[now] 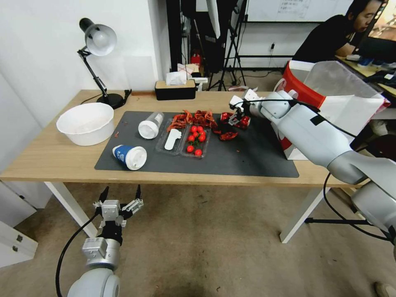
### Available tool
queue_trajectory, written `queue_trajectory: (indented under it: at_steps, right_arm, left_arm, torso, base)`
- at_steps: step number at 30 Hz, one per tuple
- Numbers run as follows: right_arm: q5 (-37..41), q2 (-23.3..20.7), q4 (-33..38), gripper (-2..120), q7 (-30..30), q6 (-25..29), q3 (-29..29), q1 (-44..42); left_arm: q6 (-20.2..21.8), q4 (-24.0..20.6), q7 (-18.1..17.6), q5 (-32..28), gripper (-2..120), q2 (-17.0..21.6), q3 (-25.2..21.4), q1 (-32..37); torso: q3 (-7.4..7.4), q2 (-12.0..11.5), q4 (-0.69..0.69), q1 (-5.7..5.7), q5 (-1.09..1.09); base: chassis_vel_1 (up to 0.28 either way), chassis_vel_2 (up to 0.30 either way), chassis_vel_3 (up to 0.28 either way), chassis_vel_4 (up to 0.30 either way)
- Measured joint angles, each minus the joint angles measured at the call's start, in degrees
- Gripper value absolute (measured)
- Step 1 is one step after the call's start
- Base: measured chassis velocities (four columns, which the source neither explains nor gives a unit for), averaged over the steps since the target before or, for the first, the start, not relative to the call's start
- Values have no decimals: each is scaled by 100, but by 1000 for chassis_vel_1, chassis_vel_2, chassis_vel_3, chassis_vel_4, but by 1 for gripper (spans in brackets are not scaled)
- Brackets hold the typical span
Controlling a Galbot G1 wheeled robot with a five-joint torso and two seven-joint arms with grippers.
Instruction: Pick up the trash from the table and place it into the takeout bag.
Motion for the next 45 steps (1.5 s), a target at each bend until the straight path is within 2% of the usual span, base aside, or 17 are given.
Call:
queue_trajectory:
  at_steps: [19, 29, 33, 39, 43, 44, 45]
  right_arm:
    - [9, 279, -720, 92, 73, 638, 3, -134]
    - [6, 347, -887, 90, 115, 761, 15, -158]
    - [5, 348, -887, 85, 114, 762, 15, -156]
    - [-1, 316, -901, 60, 111, 762, -5, -142]
    - [-3, 278, -867, 47, 98, 762, -12, -144]
    - [-3, 278, -867, 47, 98, 762, -12, -144]
    - [-4, 265, -858, 40, 96, 759, -16, -141]
  left_arm:
    - [-29, 47, 2, 4, 100, 5, 35, -8]
    - [-41, 70, 2, 4, 100, 8, 35, -12]
    - [-45, 77, 2, 4, 100, 8, 35, -19]
    - [-54, 86, 2, 11, 100, -10, 41, -23]
    - [-55, 87, 1, 18, 100, -10, 42, -27]
    - [-55, 87, 1, 18, 100, -10, 42, -27]
    - [-55, 87, 1, 24, 100, -12, 47, -29]
  torso:
    - [-3, 1, -2, -2, -2]
    - [-4, 2, 0, -3, -1]
    - [-2, 2, 1, -4, 0]
    - [1, -2, 6, 0, 2]
    - [1, -2, 4, 1, 1]
    - [1, -2, 4, 1, 1]
    - [2, -3, 1, 2, 1]
  base:
    - [0, 0, 0, 0]
    - [0, 0, 0, 0]
    - [0, 0, 0, 0]
    - [0, 0, 0, 0]
    - [0, 0, 0, 0]
    - [0, 0, 0, 0]
    - [0, 0, 0, 0]
